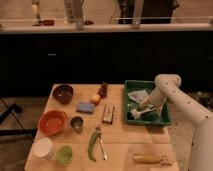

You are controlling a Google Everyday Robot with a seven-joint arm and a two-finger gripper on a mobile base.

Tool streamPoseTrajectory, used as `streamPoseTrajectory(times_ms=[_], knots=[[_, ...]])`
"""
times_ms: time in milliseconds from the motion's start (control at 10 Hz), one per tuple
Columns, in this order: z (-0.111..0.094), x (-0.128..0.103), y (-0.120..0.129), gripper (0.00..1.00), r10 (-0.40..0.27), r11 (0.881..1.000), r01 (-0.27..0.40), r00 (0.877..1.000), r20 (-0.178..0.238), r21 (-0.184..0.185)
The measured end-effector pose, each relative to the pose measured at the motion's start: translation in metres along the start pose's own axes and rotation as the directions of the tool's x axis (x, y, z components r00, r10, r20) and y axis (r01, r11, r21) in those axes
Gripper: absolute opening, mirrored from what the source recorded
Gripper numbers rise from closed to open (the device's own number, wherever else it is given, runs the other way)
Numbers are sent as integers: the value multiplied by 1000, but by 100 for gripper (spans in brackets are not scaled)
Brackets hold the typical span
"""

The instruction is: Wipe red bowl with brush

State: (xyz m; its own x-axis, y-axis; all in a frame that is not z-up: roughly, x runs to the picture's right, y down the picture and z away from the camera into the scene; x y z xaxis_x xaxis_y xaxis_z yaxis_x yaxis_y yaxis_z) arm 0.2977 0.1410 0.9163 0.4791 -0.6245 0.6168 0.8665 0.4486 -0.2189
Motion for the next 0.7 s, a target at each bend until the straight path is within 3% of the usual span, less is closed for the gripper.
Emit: streamPoseTrajectory(times_ms=[400,700], knots=[[3,1,3,80,-3,999,-3,992,-126,-48],[6,3,7,80,-2,998,-6,991,-136,-63]])
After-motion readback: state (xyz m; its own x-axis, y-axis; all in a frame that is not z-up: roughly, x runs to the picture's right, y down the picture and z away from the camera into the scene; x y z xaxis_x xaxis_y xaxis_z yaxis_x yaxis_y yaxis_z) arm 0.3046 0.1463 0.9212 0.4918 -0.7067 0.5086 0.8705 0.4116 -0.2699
